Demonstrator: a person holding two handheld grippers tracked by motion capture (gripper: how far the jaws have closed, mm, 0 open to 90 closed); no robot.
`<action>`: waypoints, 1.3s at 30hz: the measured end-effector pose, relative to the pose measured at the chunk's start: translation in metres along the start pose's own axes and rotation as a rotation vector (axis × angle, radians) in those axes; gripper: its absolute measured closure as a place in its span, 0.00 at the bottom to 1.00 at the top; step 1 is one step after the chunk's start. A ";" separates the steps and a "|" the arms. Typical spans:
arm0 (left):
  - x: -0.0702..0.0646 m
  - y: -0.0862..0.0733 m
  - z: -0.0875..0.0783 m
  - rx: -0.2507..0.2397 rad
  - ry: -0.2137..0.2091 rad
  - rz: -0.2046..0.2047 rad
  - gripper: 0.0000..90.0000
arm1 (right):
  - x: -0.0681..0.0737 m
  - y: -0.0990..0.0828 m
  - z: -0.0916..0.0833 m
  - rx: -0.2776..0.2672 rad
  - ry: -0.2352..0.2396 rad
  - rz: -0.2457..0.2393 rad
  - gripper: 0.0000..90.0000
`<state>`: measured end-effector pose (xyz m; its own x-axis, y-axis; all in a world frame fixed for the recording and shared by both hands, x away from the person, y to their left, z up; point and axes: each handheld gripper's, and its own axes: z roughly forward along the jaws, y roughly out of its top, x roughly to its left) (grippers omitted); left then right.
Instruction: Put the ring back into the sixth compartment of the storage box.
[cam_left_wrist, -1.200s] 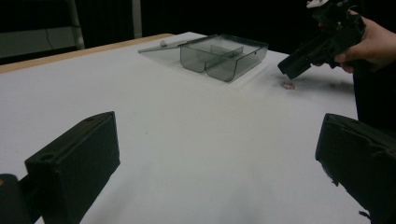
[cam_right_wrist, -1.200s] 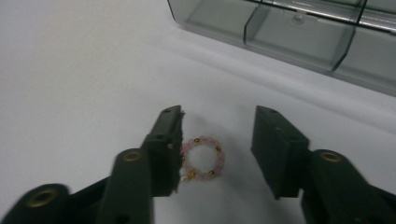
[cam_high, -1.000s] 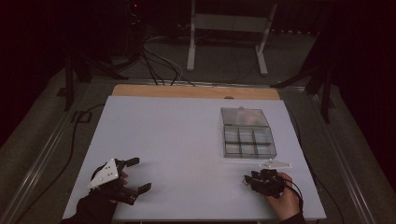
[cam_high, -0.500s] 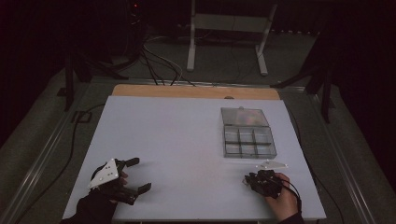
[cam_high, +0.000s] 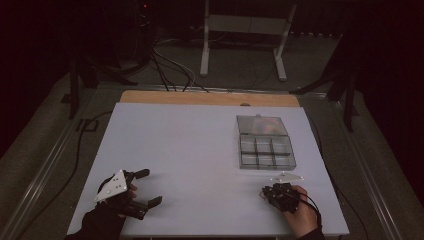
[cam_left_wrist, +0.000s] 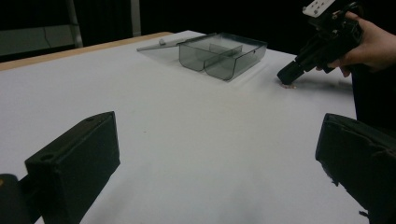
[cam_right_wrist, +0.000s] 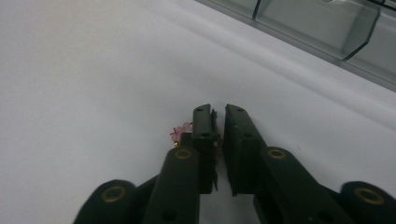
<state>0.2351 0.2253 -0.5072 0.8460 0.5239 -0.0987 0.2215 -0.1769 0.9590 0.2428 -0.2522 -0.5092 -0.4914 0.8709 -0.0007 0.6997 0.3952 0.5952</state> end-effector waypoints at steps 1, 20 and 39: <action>0.000 0.000 0.000 0.000 -0.001 0.000 0.01 | 0.000 0.000 0.000 0.001 -0.001 -0.003 0.95; 0.000 0.000 0.000 -0.007 -0.001 -0.004 0.01 | -0.001 0.002 -0.003 -0.014 -0.007 0.002 0.98; 0.000 0.000 0.000 -0.003 0.001 -0.003 0.01 | 0.000 0.007 -0.021 -0.088 0.004 0.019 0.98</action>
<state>0.2353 0.2259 -0.5072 0.8448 0.5254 -0.1011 0.2224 -0.1730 0.9595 0.2373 -0.2556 -0.4880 -0.4805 0.8769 0.0139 0.6606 0.3515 0.6634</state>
